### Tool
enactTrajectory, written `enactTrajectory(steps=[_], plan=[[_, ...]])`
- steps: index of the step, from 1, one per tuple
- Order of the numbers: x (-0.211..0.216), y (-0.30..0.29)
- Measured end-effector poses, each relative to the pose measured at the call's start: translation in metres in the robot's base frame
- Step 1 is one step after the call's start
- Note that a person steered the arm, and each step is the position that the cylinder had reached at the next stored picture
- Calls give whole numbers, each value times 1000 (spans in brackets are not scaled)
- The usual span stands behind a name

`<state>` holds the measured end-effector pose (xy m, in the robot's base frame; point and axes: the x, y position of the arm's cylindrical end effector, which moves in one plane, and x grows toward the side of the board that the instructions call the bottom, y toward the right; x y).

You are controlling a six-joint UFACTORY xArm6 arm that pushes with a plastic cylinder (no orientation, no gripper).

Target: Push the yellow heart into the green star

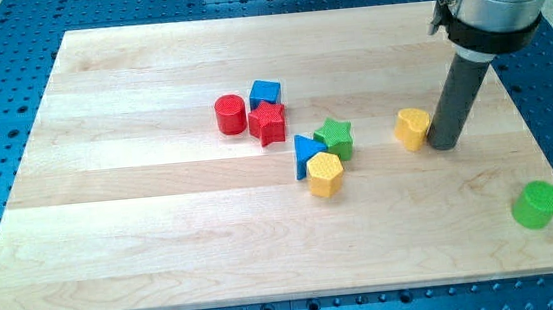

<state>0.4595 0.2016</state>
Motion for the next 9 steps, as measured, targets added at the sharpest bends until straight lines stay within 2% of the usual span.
enactTrajectory(steps=[2, 4, 6, 7, 8, 9], plan=[[-17, -54], [-17, -68], [12, -116], [12, -117], [-9, -107], [-37, -131]])
